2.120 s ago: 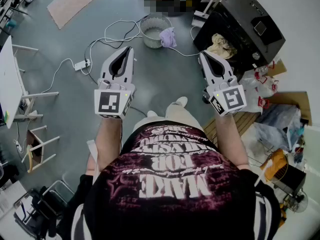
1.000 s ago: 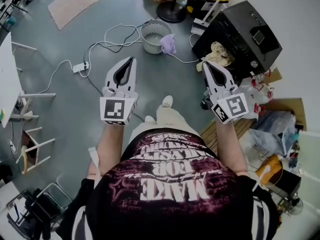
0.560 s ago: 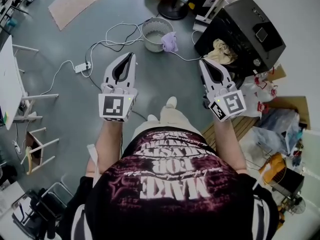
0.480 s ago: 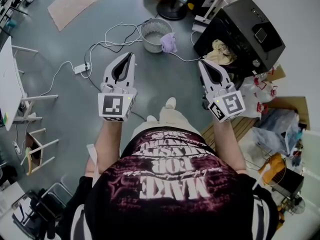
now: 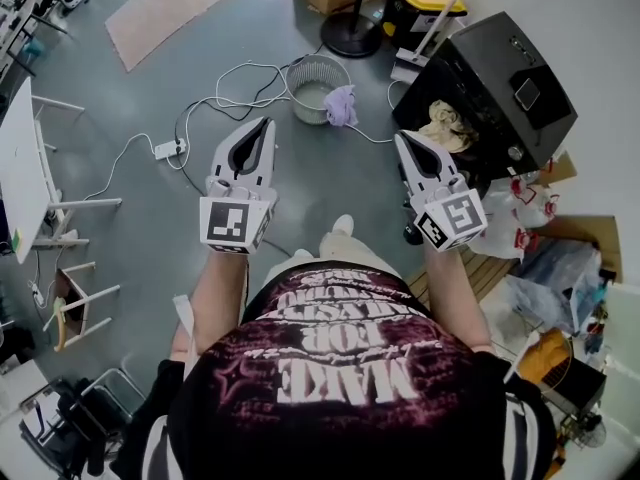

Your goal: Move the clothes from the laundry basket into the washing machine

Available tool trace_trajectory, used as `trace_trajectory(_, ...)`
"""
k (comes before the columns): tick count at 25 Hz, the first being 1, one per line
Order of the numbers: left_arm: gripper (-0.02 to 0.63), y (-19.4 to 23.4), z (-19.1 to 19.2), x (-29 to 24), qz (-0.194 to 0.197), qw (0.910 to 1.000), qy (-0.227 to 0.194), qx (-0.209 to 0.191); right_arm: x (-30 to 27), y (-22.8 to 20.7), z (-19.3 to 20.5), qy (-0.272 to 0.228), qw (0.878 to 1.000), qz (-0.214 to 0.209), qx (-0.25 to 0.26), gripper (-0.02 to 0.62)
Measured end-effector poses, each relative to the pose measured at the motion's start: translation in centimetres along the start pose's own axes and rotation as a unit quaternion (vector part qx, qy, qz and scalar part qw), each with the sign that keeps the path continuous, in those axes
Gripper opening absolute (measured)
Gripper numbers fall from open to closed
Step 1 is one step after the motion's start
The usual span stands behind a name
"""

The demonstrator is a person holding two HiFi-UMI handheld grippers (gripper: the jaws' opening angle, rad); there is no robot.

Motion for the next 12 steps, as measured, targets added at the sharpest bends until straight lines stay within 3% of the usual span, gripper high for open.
trace_trajectory(12,0.005,0.9,0.3,-4.9,-0.022,0.9997,0.013,-0.003,-3.9,-4.6,0.5,-0.009,0.999,-0.034,-0.006,0.005)
Point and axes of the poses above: the fingertips, and each gripper's own axes: x backward along the fingers, y to its left, z out of its underside, the point moved 6 cm from there along x, backward along the fingers, and after that the axes turned 9 degrees about x, right-handed, at the moved point
